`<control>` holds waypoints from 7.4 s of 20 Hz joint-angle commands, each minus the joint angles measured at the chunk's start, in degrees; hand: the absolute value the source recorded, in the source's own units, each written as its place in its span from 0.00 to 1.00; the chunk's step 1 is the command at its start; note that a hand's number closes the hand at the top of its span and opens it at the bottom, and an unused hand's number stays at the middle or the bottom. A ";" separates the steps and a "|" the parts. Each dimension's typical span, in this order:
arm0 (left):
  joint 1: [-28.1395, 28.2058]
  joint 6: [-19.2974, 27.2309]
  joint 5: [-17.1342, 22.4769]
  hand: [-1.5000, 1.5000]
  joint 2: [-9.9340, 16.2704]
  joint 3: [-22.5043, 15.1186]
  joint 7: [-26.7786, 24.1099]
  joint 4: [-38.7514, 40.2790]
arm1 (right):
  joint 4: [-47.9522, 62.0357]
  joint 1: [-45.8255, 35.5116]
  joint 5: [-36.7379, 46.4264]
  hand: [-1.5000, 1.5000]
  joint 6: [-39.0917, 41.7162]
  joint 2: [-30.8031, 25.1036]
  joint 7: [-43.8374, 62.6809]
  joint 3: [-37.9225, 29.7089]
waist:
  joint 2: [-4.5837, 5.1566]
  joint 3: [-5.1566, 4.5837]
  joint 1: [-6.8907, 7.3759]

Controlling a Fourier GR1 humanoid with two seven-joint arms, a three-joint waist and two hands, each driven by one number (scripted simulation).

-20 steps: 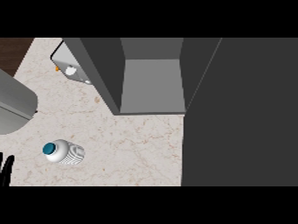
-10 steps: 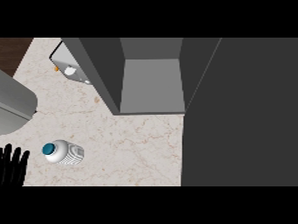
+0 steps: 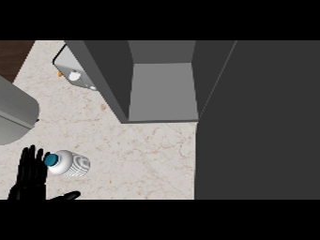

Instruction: Pick up the bottled water, place it into the cabinet and close the cabinet

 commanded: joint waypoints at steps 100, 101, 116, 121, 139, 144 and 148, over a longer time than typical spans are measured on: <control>-65.78 46.95 9.39 1.00 -1.85 -37.13 6.85 23.56 | -3.28 -3.39 -11.48 0.00 7.28 0.35 1.39 -15.09 | 0.44 0.07 -0.64; -65.08 46.02 9.48 1.00 -1.85 -36.86 4.13 26.32 | -2.54 -3.60 -13.63 0.00 7.23 -0.30 0.51 -17.09 | 0.64 0.06 -1.07; -72.82 42.27 16.06 1.00 -1.85 -29.37 -4.63 44.98 | 0.87 -4.52 -13.67 0.00 9.88 0.82 0.80 -16.87 | 0.59 0.07 -1.11; -77.19 42.33 12.08 1.00 -1.85 -30.74 -7.82 55.98 | 2.49 -7.50 -11.80 0.00 10.41 -0.16 0.21 -15.99 | 1.00 0.10 -1.82; -86.01 36.95 11.44 0.00 -0.89 -25.14 -10.82 67.24 | 0.49 -5.40 -10.60 0.00 11.28 1.62 0.15 -16.35 | 0.69 0.06 -1.58; -82.64 28.95 15.16 0.00 -1.82 -23.27 -14.79 61.01 | 3.67 -8.63 -9.74 0.00 10.83 2.09 -0.39 -15.92 | 0.47 0.06 -1.05; -79.61 27.05 16.20 0.00 -1.84 -26.13 -12.31 55.99 | -2.67 -5.42 -13.04 0.00 9.92 1.08 3.55 -17.26 | -0.10 0.04 -0.24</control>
